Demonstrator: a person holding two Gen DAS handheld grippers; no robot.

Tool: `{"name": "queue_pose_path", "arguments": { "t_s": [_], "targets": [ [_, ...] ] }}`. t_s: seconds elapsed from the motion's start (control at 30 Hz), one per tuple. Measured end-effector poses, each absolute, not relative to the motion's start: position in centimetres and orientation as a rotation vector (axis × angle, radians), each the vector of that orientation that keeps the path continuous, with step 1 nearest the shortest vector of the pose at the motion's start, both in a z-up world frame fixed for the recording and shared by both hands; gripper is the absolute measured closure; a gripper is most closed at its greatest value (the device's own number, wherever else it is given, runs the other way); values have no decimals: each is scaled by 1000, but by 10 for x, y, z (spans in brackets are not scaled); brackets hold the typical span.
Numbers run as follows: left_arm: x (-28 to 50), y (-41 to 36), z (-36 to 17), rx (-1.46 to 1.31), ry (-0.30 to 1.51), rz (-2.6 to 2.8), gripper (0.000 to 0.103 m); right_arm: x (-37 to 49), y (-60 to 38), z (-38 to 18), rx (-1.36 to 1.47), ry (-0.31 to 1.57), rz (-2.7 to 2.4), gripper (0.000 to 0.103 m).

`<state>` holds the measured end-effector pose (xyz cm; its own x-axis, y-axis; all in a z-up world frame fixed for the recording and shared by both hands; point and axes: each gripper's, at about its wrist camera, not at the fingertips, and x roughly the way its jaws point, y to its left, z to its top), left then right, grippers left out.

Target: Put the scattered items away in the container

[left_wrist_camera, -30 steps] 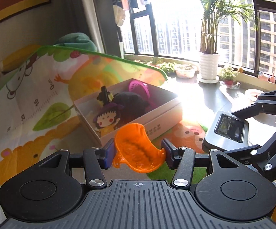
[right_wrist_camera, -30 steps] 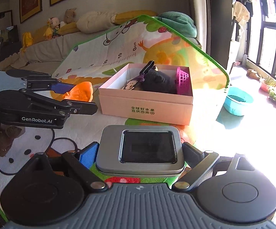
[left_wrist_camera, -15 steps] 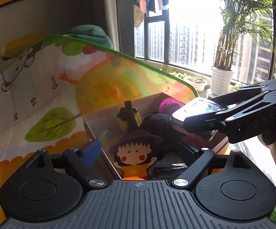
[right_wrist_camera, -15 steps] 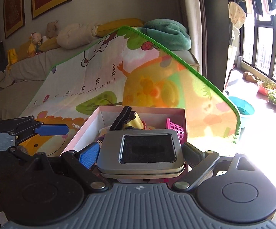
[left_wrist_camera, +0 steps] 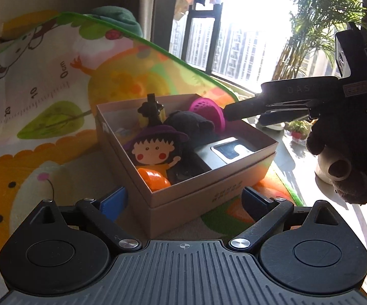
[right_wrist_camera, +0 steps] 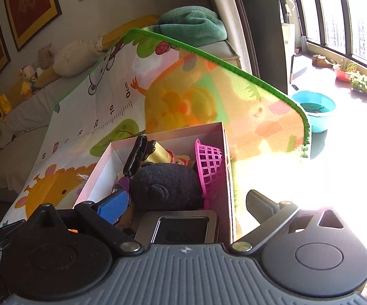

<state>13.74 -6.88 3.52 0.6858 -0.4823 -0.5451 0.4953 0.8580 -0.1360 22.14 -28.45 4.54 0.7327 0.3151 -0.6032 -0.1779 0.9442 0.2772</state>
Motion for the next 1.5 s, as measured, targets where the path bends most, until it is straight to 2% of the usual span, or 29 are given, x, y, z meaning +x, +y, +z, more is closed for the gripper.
{"name": "queue_pose_path", "arguments": {
  "t_s": [0.23,0.43,0.7,0.87,1.03,1.23,1.37,1.5],
  "targets": [
    [140,-55,32,-33,606,-599,3,233,-262,39,228,769,256,0],
    [135,-7,35,-44,582,-539,3,237,-223,40,252,818,315,0],
    [132,50,36,-31,573,-437,2,240,-144,37,217,786,377,0],
    [127,55,35,-47,570,-433,2,236,-130,34,185,759,342,0],
    [114,54,28,-123,628,-394,0,199,-151,39,226,719,277,0],
    [83,49,6,-120,742,-187,0,130,-155,14,90,736,257,0],
    [60,41,-1,-86,700,-110,0,93,-145,-13,-33,747,252,0],
    [54,26,-3,-39,691,-28,0,92,-146,-20,-61,754,231,0]
  ]
}}
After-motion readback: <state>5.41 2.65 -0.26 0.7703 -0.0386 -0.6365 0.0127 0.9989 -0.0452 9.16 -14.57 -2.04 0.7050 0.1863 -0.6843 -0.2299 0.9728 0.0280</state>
